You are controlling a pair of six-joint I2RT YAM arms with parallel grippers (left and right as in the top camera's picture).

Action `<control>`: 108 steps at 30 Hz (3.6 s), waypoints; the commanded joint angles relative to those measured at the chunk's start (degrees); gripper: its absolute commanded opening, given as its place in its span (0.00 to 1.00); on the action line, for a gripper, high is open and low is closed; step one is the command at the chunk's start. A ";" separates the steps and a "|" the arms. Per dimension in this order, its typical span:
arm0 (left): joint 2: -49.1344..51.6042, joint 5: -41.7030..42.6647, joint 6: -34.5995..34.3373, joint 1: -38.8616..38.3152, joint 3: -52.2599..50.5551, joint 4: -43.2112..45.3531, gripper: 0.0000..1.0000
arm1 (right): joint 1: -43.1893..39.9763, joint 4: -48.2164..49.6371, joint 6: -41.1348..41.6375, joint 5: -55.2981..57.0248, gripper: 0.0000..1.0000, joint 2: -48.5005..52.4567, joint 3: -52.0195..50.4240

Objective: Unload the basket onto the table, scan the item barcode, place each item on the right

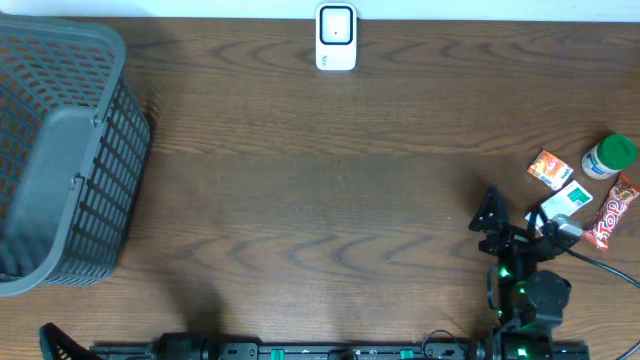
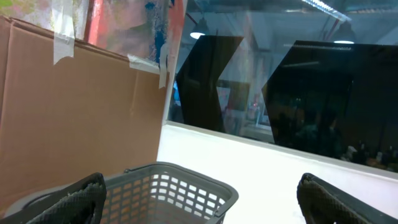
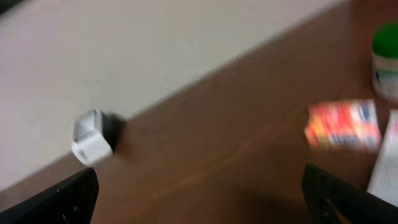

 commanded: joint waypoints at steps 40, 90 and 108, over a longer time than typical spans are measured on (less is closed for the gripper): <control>0.07 3.34 -21.64 -0.09 -45.48 11.54 0.98 | -0.24 -9.22 3.43 2.69 0.99 -0.07 -0.92; -0.22 14.25 -11.32 -3.72 -63.98 31.85 0.98 | -0.24 -9.22 3.43 2.69 0.99 -0.07 -0.92; -0.09 14.25 -11.34 -3.74 -63.98 31.85 0.98 | -0.24 -9.18 3.41 2.95 0.99 -0.50 -0.92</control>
